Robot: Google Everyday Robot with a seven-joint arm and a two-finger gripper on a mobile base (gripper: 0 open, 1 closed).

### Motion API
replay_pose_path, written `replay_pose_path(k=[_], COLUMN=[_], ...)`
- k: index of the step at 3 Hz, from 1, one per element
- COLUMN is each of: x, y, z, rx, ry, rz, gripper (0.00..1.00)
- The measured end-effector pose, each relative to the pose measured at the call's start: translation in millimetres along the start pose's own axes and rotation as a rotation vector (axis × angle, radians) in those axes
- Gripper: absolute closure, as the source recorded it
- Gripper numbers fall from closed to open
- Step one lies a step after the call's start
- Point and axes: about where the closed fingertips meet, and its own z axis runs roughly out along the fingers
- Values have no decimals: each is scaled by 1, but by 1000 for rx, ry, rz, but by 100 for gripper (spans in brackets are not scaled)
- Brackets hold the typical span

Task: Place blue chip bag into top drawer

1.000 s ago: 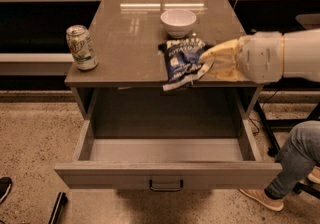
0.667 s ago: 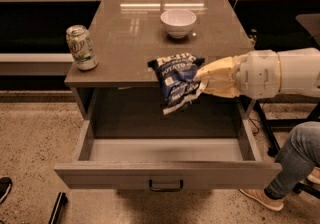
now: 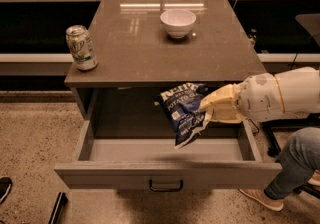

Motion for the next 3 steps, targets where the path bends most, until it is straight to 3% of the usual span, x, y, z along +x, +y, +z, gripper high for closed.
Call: replay_pose_path(k=[1, 2, 3], x=[15, 31, 46], y=[27, 41, 49], z=[0, 3, 13], rx=[-65, -65, -54], ry=[66, 108, 139], rz=[104, 212, 318], gripper=[100, 100, 83])
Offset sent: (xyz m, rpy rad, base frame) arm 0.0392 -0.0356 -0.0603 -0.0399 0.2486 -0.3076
